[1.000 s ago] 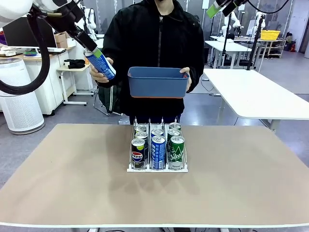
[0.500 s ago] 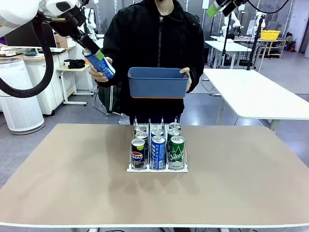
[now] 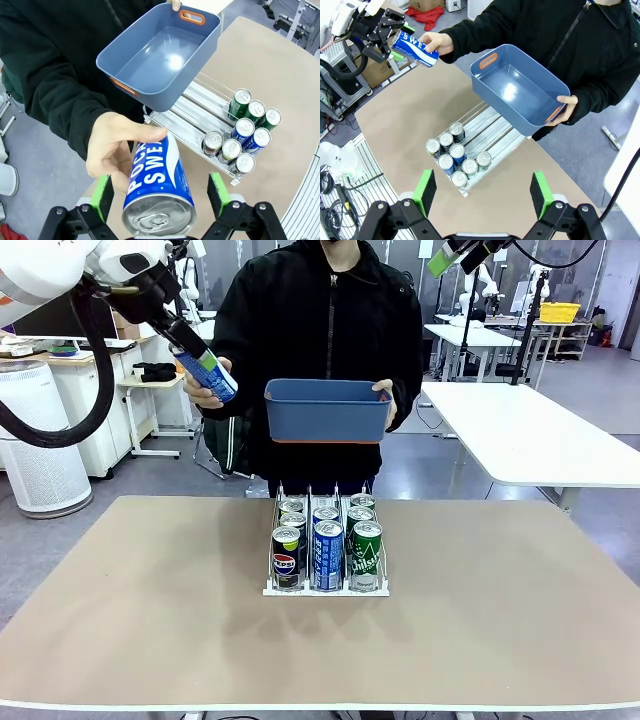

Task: Fill the beverage cans into the dispenser.
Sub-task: Pick up the Ionic drink handed by the human.

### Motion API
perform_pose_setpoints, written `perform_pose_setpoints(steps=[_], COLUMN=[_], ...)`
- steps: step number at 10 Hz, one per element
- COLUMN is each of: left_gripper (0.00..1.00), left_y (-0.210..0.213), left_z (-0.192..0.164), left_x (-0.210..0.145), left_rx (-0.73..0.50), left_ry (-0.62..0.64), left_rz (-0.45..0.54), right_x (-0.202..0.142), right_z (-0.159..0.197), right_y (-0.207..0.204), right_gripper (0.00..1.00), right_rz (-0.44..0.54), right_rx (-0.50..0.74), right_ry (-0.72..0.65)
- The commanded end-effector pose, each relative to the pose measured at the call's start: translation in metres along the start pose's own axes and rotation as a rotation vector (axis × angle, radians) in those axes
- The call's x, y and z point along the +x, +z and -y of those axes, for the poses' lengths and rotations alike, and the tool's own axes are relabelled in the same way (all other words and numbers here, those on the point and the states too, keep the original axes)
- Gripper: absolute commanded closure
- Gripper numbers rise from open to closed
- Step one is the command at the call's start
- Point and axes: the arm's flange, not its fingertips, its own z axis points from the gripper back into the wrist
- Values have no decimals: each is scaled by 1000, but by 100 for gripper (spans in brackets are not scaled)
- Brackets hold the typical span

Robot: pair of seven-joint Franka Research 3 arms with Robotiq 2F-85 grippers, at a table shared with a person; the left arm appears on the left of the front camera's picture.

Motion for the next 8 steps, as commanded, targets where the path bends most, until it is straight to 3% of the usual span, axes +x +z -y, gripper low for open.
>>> perform_pose_setpoints(steps=[1, 3, 4, 5, 6, 7, 8], left_gripper=[0, 0, 20, 20, 40, 25, 60], left_y=[-3, 0, -2, -1, -1, -1, 1], left_z=[-9, 0, 0, 1, 0, 0, 1], left_x=[-5, 0, 0, 0, -1, -1, 0], left_rx=[-22, 0, -3, -7, -6, 1, 10], left_ry=[-13, 0, 5, 5, 6, 10, 14], left_rz=[35, 0, -1, -1, 0, 1, 5], right_x=[0, 0, 0, 0, 0, 0, 0], right_z=[0, 0, 0, 0, 0, 0, 0], right_y=[1, 1, 1, 1, 1, 1, 1], right_gripper=[0, 0, 0, 0, 0, 0, 0], right_rz=[1, 1, 1, 1, 1, 1, 1], right_rx=[-1, -1, -1, -1, -1, -1, -1], right_ry=[0, 0, 0, 0, 0, 0, 0])
